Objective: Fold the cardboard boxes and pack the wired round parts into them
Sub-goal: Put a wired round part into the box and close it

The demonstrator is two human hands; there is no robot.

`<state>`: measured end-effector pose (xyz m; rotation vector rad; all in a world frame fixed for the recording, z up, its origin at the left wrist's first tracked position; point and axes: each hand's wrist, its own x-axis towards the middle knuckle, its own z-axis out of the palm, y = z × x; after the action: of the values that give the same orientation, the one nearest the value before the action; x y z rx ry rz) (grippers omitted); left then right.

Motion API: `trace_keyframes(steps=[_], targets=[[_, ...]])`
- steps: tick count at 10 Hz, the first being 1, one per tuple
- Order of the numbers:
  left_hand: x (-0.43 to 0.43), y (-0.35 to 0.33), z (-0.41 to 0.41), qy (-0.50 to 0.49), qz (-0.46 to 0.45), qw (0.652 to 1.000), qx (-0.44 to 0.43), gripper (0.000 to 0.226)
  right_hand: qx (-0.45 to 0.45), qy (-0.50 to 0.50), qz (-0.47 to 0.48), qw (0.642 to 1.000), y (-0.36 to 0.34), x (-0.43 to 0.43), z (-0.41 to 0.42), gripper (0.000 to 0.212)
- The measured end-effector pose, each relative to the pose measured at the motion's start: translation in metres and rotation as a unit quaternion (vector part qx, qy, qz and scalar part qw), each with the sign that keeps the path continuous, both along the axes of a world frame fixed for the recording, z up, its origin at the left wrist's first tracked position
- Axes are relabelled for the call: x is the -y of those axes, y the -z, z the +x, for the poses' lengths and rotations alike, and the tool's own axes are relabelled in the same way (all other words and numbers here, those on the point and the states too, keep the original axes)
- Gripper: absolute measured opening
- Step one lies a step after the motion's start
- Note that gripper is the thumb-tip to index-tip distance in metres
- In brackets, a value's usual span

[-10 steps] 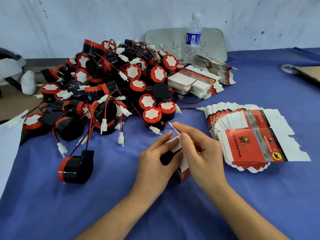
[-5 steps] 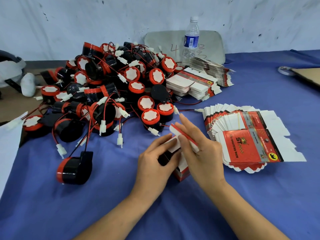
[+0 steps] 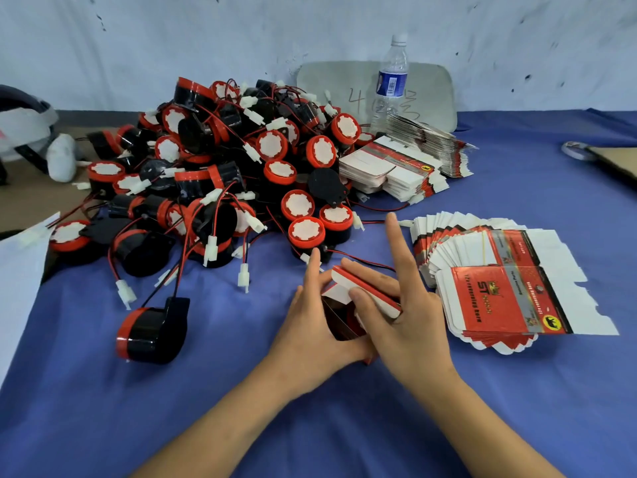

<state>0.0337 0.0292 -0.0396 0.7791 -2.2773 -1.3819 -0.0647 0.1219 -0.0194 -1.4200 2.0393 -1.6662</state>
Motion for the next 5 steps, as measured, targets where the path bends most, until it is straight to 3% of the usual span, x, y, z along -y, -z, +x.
trace_keyframes(steps=[1,2,4,5], targets=[[0.0018,0.0008,0.0008,0.040,-0.085,0.994,0.060,0.133,-0.013,-0.015,0.018,1.000,0.0001,0.0001,-0.0029,0.075],[-0.0003,0.0023,-0.0018,0.021,-0.144,0.988,0.050,0.130,-0.069,-0.020,0.023,0.997,0.0027,0.0018,-0.0078,0.050],[0.0025,0.0050,-0.0025,-0.038,-0.123,0.991,0.026,0.128,-0.225,-0.002,0.085,0.971,0.0082,0.0057,-0.0051,0.031],[0.0015,0.0061,-0.0033,-0.042,-0.129,0.990,0.027,0.123,-0.217,-0.022,0.101,0.971,0.0072,0.0063,-0.0049,0.031]])
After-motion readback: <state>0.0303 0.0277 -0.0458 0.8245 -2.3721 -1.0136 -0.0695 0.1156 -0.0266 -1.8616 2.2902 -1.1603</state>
